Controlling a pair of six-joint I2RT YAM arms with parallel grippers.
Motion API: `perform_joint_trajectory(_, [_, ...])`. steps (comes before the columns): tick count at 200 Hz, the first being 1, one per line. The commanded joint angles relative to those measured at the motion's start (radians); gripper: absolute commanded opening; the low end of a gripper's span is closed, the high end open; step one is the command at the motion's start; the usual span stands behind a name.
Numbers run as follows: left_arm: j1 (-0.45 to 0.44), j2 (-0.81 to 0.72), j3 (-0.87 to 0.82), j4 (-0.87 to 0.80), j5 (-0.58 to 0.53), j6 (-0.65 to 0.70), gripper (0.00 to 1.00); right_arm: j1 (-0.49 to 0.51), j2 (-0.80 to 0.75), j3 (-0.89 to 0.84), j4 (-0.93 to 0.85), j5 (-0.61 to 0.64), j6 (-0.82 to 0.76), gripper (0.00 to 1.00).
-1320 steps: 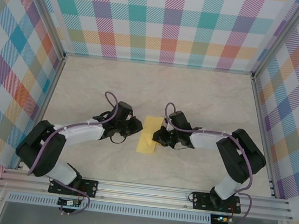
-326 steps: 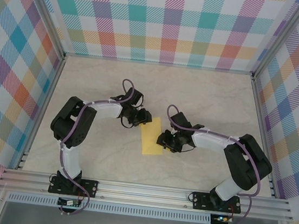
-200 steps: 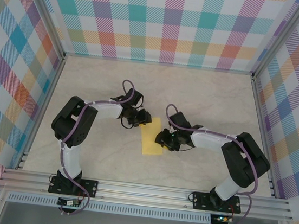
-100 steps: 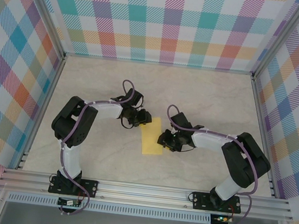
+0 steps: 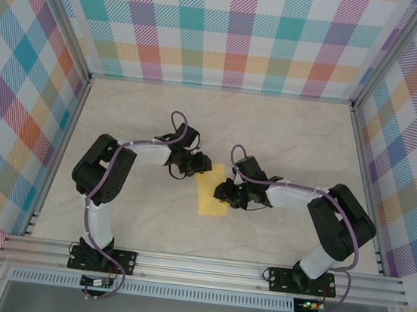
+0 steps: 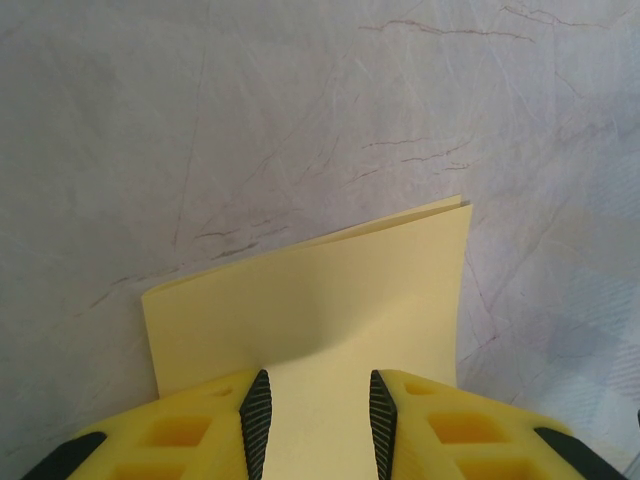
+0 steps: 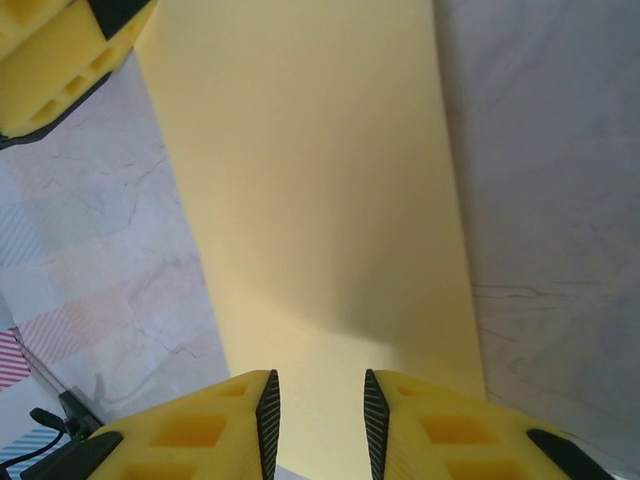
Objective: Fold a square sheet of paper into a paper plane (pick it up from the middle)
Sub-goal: Third fold the triangle at the center of the table.
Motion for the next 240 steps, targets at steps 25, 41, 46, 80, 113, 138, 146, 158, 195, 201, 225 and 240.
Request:
perform_joint_trajectory(25, [-0.009,0.023,-0.028,-0.017,0.004,0.001,0.34,0.0,-0.018,0.063,-0.164,0.126,-0.043,0.36])
perform_joint_trajectory(41, [-0.009,0.019,-0.031,-0.022,-0.001,0.004,0.34,0.0,-0.018,0.091,-0.2,0.133,-0.081,0.38])
perform_joint_trajectory(46, [-0.009,0.019,-0.03,-0.025,-0.006,0.006,0.34,0.0,-0.015,0.091,-0.19,0.112,-0.086,0.38])
perform_joint_trajectory(80, [-0.009,0.023,-0.027,-0.056,-0.035,0.019,0.31,0.0,0.01,0.072,-0.177,0.112,-0.076,0.4])
perform_joint_trajectory(113, [-0.009,0.025,-0.035,-0.052,-0.027,0.019,0.31,0.0,0.03,0.056,-0.14,0.117,-0.063,0.41])
perform_joint_trajectory(138, [-0.009,0.027,-0.038,-0.047,-0.022,0.018,0.31,0.0,0.06,0.058,-0.123,0.077,-0.076,0.39])
perform_joint_trajectory(146, [-0.009,0.029,-0.039,-0.046,-0.022,0.016,0.31,-0.001,0.064,0.048,-0.102,0.063,-0.073,0.38])
perform_joint_trajectory(158, [-0.009,0.028,-0.04,-0.045,-0.022,0.017,0.31,0.001,0.07,0.04,-0.067,0.024,-0.078,0.35])
perform_joint_trajectory(195, [-0.009,0.032,-0.045,-0.028,-0.013,0.002,0.31,0.004,0.07,0.035,-0.013,-0.032,-0.084,0.32])
perform_joint_trajectory(201, [-0.009,0.032,-0.046,-0.025,-0.012,0.001,0.31,0.004,0.069,0.039,-0.012,-0.032,-0.086,0.32])
perform_joint_trajectory(225, [-0.009,0.034,-0.051,-0.016,-0.007,-0.006,0.31,0.004,0.062,0.046,0.014,-0.059,-0.076,0.32])
perform_joint_trajectory(240, [-0.009,0.035,-0.052,-0.018,-0.009,-0.005,0.31,0.004,0.054,0.059,0.004,-0.059,-0.086,0.34])
